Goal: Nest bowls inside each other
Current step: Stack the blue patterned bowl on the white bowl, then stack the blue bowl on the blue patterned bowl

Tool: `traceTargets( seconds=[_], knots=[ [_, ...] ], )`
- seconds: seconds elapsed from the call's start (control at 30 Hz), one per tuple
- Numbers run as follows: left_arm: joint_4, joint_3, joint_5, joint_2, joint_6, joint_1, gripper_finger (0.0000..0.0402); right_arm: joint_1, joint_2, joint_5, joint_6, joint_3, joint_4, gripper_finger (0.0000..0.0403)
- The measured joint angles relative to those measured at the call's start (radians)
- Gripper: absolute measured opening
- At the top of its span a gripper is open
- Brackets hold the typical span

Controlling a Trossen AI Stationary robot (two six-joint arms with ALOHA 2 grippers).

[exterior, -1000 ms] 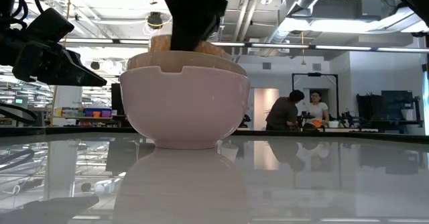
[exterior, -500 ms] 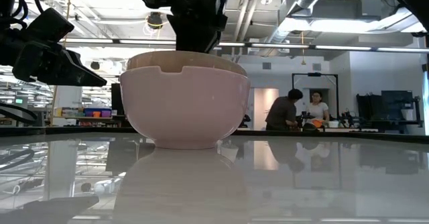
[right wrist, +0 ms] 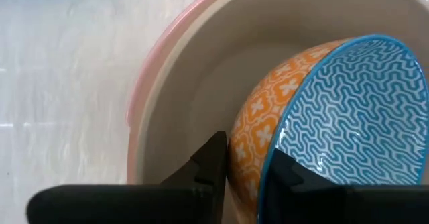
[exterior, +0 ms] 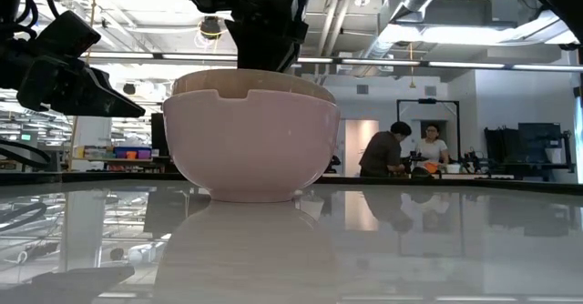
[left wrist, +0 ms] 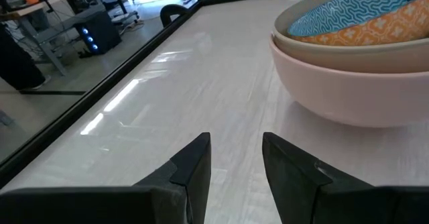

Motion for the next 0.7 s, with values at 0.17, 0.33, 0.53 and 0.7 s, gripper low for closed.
traceTargets(
  seconds=[0.17,0.33,0.53,0.7],
  knots=[
    [0.0,0.0,0.0,0.0,0.0,0.0,0.0125,0.0,0.0,0.0,0.0,0.0,0.0,0.0089],
    [0.0,0.0,0.0,0.0,0.0,0.0,0.0126,0.0,-0.002,-0.016,-0.001,0.0,0.0,0.0115],
    [0.0,0.0,0.0,0.0,0.0,0.0,0.0125,0.0,-0.004,-0.023,-0.003,0.0,-0.003,0.0192],
    [0.0,0.0,0.0,0.0,0.0,0.0,0.0125,0.0,-0.013,-0.025,-0.003,0.02,-0.049,0.0238]
  ],
)
